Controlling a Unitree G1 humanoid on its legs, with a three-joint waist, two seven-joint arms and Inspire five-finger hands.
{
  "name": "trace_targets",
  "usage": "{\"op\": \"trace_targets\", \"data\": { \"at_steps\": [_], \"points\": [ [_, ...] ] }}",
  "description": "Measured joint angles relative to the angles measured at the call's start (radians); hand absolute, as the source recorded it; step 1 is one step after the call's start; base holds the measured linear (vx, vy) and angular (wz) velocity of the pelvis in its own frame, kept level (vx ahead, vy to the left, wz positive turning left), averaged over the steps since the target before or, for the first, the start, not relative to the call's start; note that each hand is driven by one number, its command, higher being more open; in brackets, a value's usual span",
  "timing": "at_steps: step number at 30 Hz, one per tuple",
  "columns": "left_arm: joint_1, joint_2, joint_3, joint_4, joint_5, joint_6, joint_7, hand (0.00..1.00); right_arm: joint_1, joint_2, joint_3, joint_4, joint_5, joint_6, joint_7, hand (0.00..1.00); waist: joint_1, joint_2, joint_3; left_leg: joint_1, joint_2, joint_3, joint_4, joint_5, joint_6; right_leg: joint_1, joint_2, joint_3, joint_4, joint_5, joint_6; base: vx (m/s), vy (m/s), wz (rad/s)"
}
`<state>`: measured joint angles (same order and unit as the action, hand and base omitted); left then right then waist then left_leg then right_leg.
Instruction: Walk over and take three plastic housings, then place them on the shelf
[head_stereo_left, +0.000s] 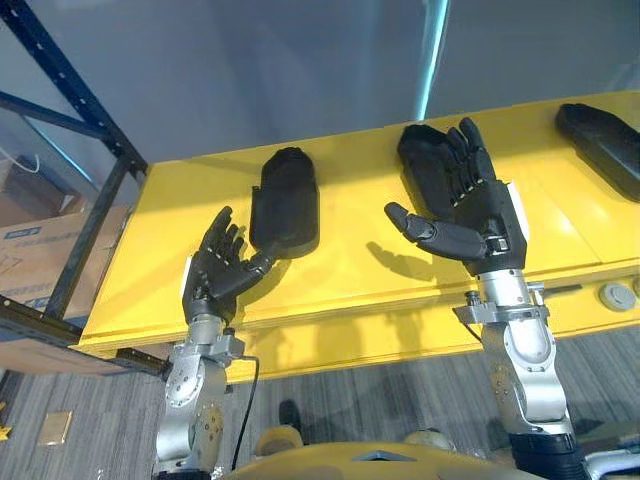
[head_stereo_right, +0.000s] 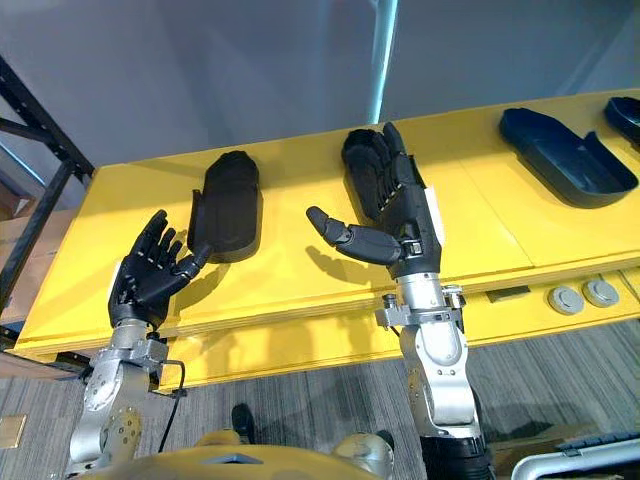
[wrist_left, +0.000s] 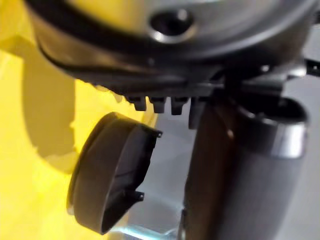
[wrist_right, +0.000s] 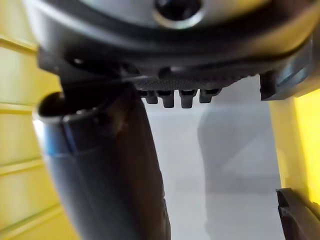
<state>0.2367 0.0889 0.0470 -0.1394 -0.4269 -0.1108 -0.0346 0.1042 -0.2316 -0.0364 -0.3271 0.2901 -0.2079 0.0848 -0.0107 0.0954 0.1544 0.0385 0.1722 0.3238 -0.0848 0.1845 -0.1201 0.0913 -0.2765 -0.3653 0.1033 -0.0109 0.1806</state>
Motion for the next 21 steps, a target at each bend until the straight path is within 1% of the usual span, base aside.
{"op": "trace_targets", "data": {
  "at_steps": [1,4,6,7,8,12,16,18,20,21],
  "points": [
    [-0.005,0.016,0.000,0.014,0.021,0.000,0.001,1.00,0.008,0.000,-0.007,0.000,0.011,0.000,0.001,1.00,-0.002,-0.001,0.001,0.006,0.000,0.007,0.000,-0.006,0.001,0.001,0.000,0.008,0.000,-0.001,-0.001,-0.03,0.005,-0.17],
    [-0.010,0.049,0.001,0.045,0.087,0.004,0.018,1.00,0.011,0.000,-0.018,0.000,0.012,0.000,0.007,1.00,-0.023,-0.002,0.001,0.008,0.000,0.013,-0.001,-0.008,0.000,-0.002,0.000,0.014,-0.002,-0.002,-0.004,-0.02,0.003,-0.07],
    [-0.029,0.052,0.000,0.080,0.124,0.013,0.029,1.00,0.020,0.000,-0.029,0.000,0.012,0.000,0.018,1.00,-0.022,-0.001,0.001,0.009,0.001,0.014,-0.001,-0.008,0.000,-0.002,0.000,0.015,-0.001,-0.002,-0.004,0.00,0.000,0.00],
    [-0.043,0.053,0.000,0.099,0.132,0.021,0.045,1.00,0.024,0.000,-0.031,0.000,0.012,0.000,0.019,1.00,-0.022,-0.001,0.001,0.008,0.001,0.014,0.000,-0.008,0.001,-0.002,0.001,0.015,-0.002,-0.001,-0.004,0.00,0.000,0.00],
    [-0.050,0.056,0.001,0.101,0.175,0.021,0.068,1.00,0.028,0.000,-0.031,0.000,0.012,0.000,0.020,1.00,-0.022,-0.001,0.001,0.009,0.001,0.014,0.000,-0.008,0.001,-0.001,0.001,0.015,-0.002,-0.001,-0.004,0.00,0.000,0.00],
    [-0.078,0.078,0.000,0.133,0.244,0.021,0.120,1.00,0.032,0.000,-0.029,0.000,0.012,0.000,0.024,1.00,-0.022,-0.001,0.001,0.008,0.001,0.014,0.000,-0.008,0.001,-0.002,0.001,0.015,-0.002,-0.001,-0.004,0.00,0.000,0.00],
    [-0.094,0.079,-0.002,0.153,0.335,0.016,0.172,1.00,0.032,0.000,-0.020,0.000,0.013,0.000,0.024,1.00,-0.025,-0.003,0.002,0.012,0.003,0.021,0.000,-0.008,0.000,-0.004,0.002,0.021,-0.002,0.001,-0.001,0.00,-0.001,-0.03],
    [-0.103,0.079,-0.003,0.180,0.365,-0.002,0.199,1.00,0.032,0.000,-0.009,0.000,0.032,0.001,0.024,1.00,-0.025,-0.003,0.002,0.018,0.005,0.029,0.000,-0.009,-0.001,-0.004,0.005,0.031,-0.003,0.001,-0.002,0.00,-0.003,-0.13],
    [-0.121,0.081,-0.003,0.202,0.374,-0.005,0.236,1.00,0.032,0.000,0.003,0.000,0.048,0.000,0.024,1.00,-0.025,-0.004,0.003,0.023,0.011,0.036,0.000,-0.012,-0.004,-0.005,0.010,0.040,-0.004,0.001,-0.004,-0.01,-0.007,-0.13],
    [-0.131,0.086,-0.007,0.217,0.406,-0.013,0.261,1.00,0.032,0.000,0.010,0.000,0.051,0.001,0.027,1.00,-0.027,-0.006,0.004,0.023,0.013,0.037,0.000,-0.011,-0.005,-0.007,0.013,0.042,-0.006,0.001,-0.006,-0.01,-0.015,-0.07]
  ]
}}
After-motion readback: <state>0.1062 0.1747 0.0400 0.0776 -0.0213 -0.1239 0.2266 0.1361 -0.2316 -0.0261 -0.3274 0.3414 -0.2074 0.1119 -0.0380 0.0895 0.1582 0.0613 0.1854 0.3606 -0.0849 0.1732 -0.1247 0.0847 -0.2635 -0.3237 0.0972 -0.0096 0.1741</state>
